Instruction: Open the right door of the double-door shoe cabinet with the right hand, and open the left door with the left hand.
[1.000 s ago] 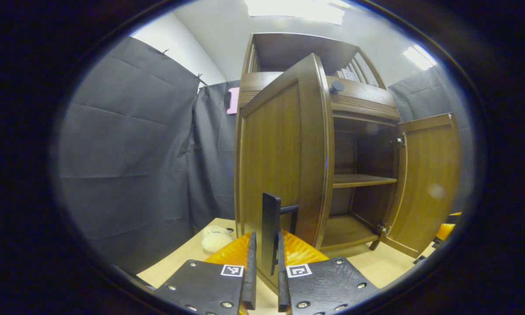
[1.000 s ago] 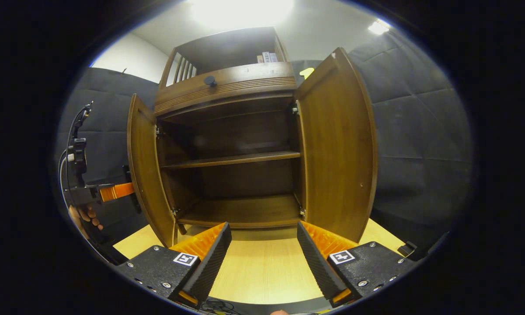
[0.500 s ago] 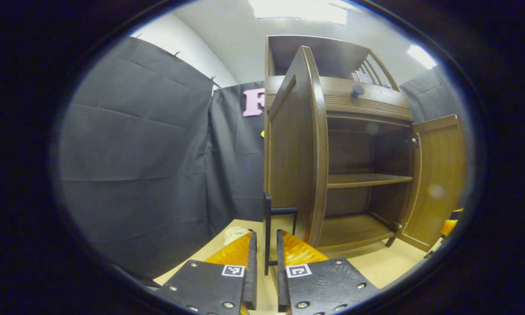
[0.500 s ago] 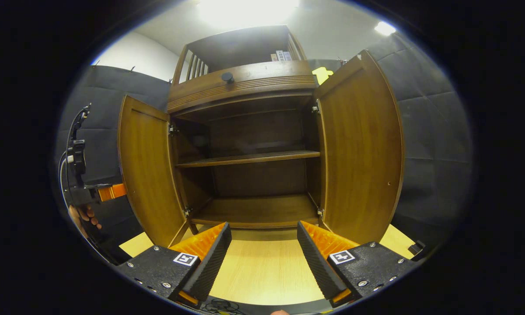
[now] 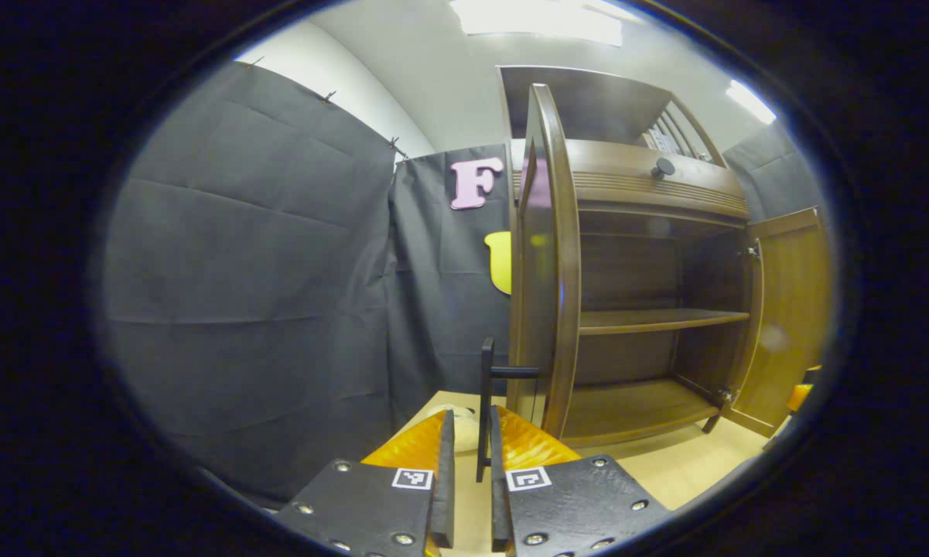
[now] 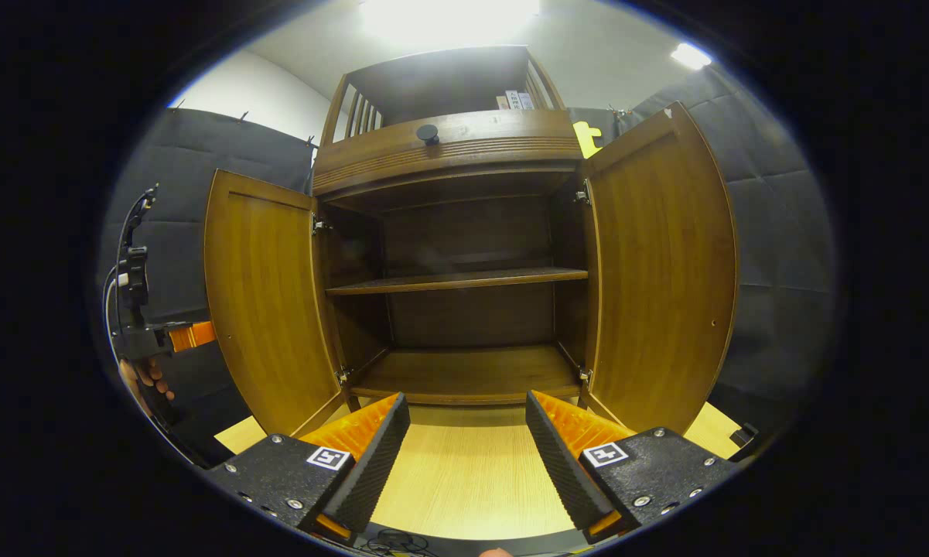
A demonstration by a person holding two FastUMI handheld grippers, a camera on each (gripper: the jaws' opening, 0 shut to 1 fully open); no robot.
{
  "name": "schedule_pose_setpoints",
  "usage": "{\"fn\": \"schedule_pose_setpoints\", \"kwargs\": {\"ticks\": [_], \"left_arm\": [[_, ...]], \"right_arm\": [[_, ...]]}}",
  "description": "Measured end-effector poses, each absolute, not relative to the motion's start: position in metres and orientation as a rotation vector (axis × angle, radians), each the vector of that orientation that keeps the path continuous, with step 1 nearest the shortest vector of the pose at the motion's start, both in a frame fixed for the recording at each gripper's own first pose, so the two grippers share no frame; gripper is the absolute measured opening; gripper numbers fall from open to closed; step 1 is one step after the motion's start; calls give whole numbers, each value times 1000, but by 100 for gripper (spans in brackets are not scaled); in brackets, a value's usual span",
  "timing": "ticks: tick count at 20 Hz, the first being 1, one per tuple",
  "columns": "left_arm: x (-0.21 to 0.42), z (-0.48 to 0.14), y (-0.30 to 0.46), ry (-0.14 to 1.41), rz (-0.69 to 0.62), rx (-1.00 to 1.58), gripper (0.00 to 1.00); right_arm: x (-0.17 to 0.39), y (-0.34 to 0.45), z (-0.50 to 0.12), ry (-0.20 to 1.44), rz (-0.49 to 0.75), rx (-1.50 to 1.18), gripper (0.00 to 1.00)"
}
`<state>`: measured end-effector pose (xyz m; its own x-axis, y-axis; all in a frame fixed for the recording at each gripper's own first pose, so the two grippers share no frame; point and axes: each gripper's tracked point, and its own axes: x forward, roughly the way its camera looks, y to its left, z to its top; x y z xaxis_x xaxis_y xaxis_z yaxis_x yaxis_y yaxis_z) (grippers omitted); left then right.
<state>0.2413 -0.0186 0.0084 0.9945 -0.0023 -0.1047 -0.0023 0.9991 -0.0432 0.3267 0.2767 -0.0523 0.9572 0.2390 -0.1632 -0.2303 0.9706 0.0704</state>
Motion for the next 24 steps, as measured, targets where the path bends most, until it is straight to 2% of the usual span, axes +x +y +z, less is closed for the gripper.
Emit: {"fn": "schedule_pose_setpoints", "kwargs": {"ticks": [5,10,11,12,20,21,22,23,24], "left_arm": [[240,9,2,84,48,-33,24],[228,20,-2,55,22,-28,24],[222,22,-2,47,12,-29,19],[214,25,-5,42,5,-34,24],[139,54,-35,0,-57,-35,24],[125,58,-42,-2,-66,-29,24],[117,60,-50,-1,-73,-23,24],[111,61,-57,-1,-84,-20,24],[102,63,-65,-3,-92,-18,22]], "right_arm": [[324,282,-40,133,224,45,94],[320,264,-16,82,204,49,93],[317,258,-13,76,201,48,93],[313,251,-10,73,198,45,93],[264,195,5,50,181,39,93],[258,188,7,44,175,42,91],[252,183,9,41,172,48,93],[245,179,9,37,171,53,91],[237,174,8,33,167,55,91]]}}
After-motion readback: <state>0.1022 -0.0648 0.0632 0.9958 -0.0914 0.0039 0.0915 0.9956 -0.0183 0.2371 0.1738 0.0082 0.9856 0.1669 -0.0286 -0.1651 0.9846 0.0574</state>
